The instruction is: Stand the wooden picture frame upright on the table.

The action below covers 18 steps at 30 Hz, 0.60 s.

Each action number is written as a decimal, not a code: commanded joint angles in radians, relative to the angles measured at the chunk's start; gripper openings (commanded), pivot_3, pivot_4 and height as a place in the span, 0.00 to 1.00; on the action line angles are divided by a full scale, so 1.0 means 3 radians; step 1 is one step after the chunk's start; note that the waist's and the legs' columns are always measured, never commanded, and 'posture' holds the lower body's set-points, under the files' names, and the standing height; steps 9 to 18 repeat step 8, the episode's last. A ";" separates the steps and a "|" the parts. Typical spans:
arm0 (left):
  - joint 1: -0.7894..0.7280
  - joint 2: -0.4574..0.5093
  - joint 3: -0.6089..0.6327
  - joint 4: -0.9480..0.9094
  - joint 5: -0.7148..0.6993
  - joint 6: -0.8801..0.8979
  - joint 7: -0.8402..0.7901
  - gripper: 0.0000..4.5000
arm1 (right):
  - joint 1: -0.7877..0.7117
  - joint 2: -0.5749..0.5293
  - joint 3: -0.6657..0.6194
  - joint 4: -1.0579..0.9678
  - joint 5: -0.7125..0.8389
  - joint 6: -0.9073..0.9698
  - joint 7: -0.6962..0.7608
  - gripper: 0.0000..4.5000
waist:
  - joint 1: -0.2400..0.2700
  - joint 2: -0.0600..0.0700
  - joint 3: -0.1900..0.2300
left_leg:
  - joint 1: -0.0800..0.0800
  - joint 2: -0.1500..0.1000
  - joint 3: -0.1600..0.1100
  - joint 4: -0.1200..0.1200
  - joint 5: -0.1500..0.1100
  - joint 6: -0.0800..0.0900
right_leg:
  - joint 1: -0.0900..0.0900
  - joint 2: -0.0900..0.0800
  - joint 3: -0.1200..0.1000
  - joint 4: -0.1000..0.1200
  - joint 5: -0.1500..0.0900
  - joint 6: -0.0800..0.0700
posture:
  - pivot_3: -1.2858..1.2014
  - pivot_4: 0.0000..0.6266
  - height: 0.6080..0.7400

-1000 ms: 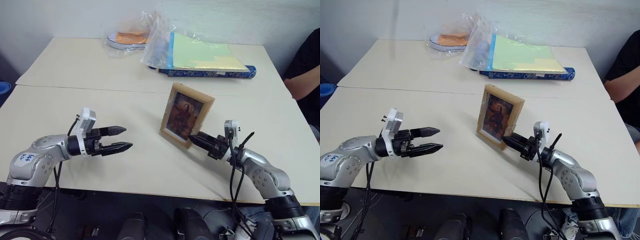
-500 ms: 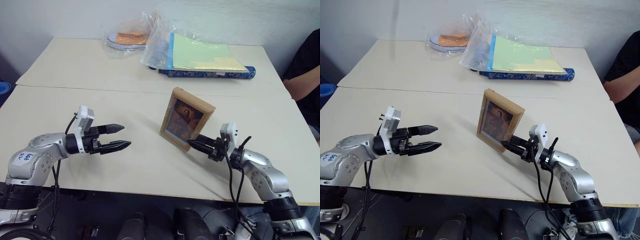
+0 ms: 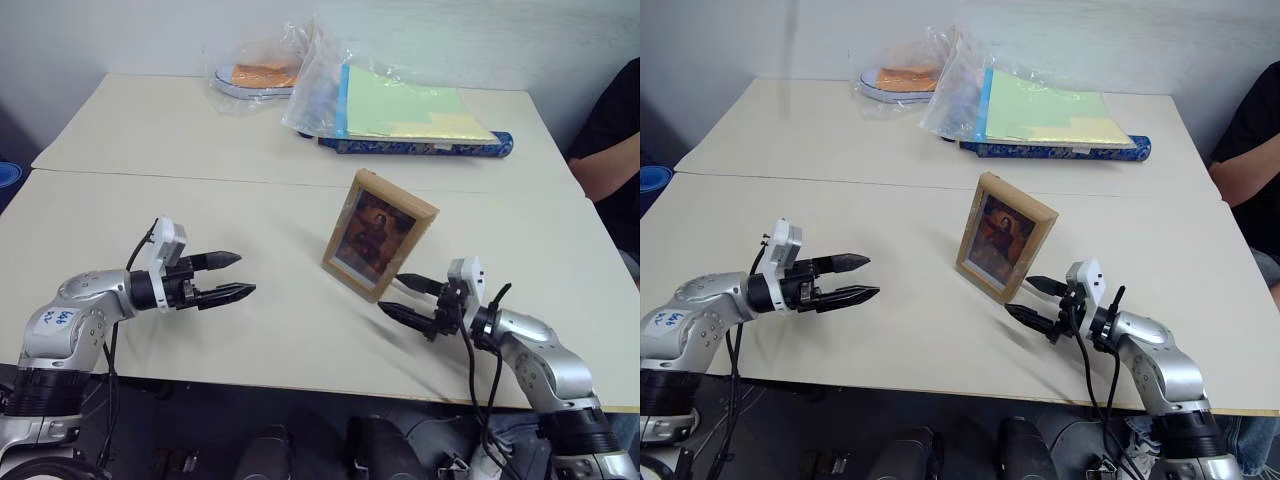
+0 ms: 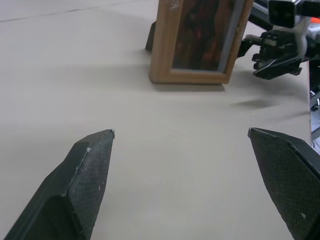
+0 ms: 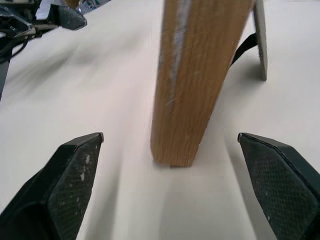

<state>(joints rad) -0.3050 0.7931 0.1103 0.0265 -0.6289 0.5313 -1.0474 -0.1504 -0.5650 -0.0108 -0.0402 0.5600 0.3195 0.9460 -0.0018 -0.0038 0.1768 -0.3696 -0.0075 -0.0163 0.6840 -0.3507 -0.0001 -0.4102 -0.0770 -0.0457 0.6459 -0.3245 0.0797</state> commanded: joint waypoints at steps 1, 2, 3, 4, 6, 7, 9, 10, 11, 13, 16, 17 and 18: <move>0.0171 0.0076 0.0141 0.0088 0.0284 -0.0511 -0.0107 1.00 | 0.0240 -0.0213 -0.0281 -0.0229 -0.0175 -0.0557 0.0240 1.00 | 0.0004 0.0000 0.0000 | 0.0000 0.0000 0.0000 0.0000 0.0000 0.0000 | 0.0000 0.0000 0.0000 0.0000 0.0000 0.0000 | 0.52 0.24 1.00; 0.0265 0.0103 0.0163 0.0128 0.0456 -0.0792 -0.0088 1.00 | 0.0351 -0.0285 -0.0385 -0.0240 -0.0274 -0.0881 0.0339 1.00 | 0.0005 0.0001 0.0000 | 0.0000 0.0000 0.0000 -0.0001 0.0000 0.0000 | 0.0000 0.0000 0.0000 -0.0001 0.0000 0.0000 | 0.52 0.24 1.00; 0.0353 0.0140 0.0177 0.0183 0.0576 -0.1008 -0.0119 1.00 | 0.0450 -0.0358 -0.0456 -0.0237 -0.0373 -0.1157 0.0432 1.00 | 0.0006 0.0001 0.0001 | 0.0000 0.0000 0.0000 -0.0002 0.0000 0.0000 | 0.0000 0.0000 0.0000 -0.0003 0.0000 0.0000 | 0.52 0.24 1.00; 0.0434 0.0179 0.0185 0.0255 0.0711 -0.1242 -0.0137 1.00 | 0.0561 -0.0437 -0.0509 -0.0233 -0.0418 -0.1290 0.0520 1.00 | 0.0009 0.0001 0.0001 | 0.0000 -0.0001 0.0001 -0.0002 -0.0001 0.0001 | 0.0001 0.0000 0.0000 -0.0004 0.0000 0.0000 | 0.52 0.24 1.00; 0.0558 0.0226 0.0221 0.0377 0.0879 -0.1596 -0.0172 1.00 | 0.0739 -0.0541 -0.0612 -0.0156 -0.0537 -0.1648 0.0642 1.00 | 0.0007 0.0000 0.0001 | 0.0002 -0.0001 0.0002 -0.0002 -0.0001 0.0002 | 0.0002 0.0000 0.0000 -0.0009 0.0000 0.0000 | 0.52 0.24 1.00; 0.0586 0.0231 0.0238 0.0426 0.0928 -0.1733 -0.0174 1.00 | 0.0792 -0.0569 -0.0644 -0.0114 -0.0577 -0.1780 0.0675 1.00 | 0.0007 0.0000 0.0001 | 0.0004 -0.0001 0.0002 -0.0002 -0.0001 0.0002 | 0.0002 0.0000 0.0000 -0.0009 0.0000 0.0000 | 0.52 0.24 1.00; 0.0605 0.0233 0.0253 0.0463 0.0964 -0.1807 -0.0156 1.00 | 0.0838 -0.0579 -0.0689 -0.0056 -0.0614 -0.1917 0.0686 1.00 | 0.0007 0.0000 0.0001 | 0.0005 -0.0001 0.0004 -0.0003 -0.0002 0.0002 | 0.0003 0.0000 0.0000 -0.0013 0.0000 0.0000 | 0.52 0.24 1.00; 0.0605 0.0233 0.0253 0.0463 0.0964 -0.1807 -0.0156 1.00 | 0.0838 -0.0579 -0.0689 -0.0056 -0.0614 -0.1917 0.0686 1.00 | 0.0007 0.0000 0.0001 | 0.0005 -0.0001 0.0004 -0.0003 -0.0002 0.0002 | 0.0003 0.0000 0.0000 -0.0013 0.0000 0.0000 | 0.52 0.24 1.00; 0.0605 0.0233 0.0253 0.0463 0.0964 -0.1807 -0.0156 1.00 | 0.0838 -0.0579 -0.0689 -0.0056 -0.0614 -0.1917 0.0686 1.00 | 0.0007 0.0000 0.0001 | 0.0005 -0.0001 0.0004 -0.0003 -0.0002 0.0002 | 0.0003 0.0000 0.0000 -0.0013 0.0000 0.0000 | 0.52 0.24 1.00; 0.0605 0.0233 0.0253 0.0463 0.0964 -0.1807 -0.0156 1.00 | 0.0838 -0.0579 -0.0689 -0.0056 -0.0614 -0.1917 0.0686 1.00 | 0.0007 0.0000 0.0001 | 0.0005 -0.0001 0.0004 -0.0003 -0.0002 0.0002 | 0.0003 0.0000 0.0000 -0.0013 0.0000 0.0000 | 0.52 0.24 1.00; 0.0605 0.0233 0.0253 0.0463 0.0964 -0.1807 -0.0156 1.00 | 0.0838 -0.0579 -0.0689 -0.0056 -0.0614 -0.1917 0.0686 1.00 | 0.0007 0.0000 0.0001 | 0.0005 -0.0001 0.0004 -0.0003 -0.0002 0.0002 | 0.0003 0.0000 0.0000 -0.0013 0.0000 0.0000 | 0.52 0.24 1.00; 0.0605 0.0233 0.0253 0.0463 0.0964 -0.1807 -0.0156 1.00 | 0.0838 -0.0579 -0.0689 -0.0056 -0.0614 -0.1917 0.0686 1.00 | 0.0007 0.0000 0.0001 | 0.0005 -0.0001 0.0004 -0.0003 -0.0002 0.0002 | 0.0003 0.0000 0.0000 -0.0013 0.0000 0.0000 | 0.52 0.24 1.00; 0.0605 0.0233 0.0253 0.0463 0.0964 -0.1807 -0.0156 1.00 | 0.0838 -0.0579 -0.0689 -0.0056 -0.0614 -0.1917 0.0686 1.00 | 0.0007 0.0000 0.0001 | 0.0005 -0.0001 0.0004 -0.0003 -0.0002 0.0002 | 0.0003 0.0000 0.0000 -0.0013 0.0000 0.0000 | 0.52 0.24 1.00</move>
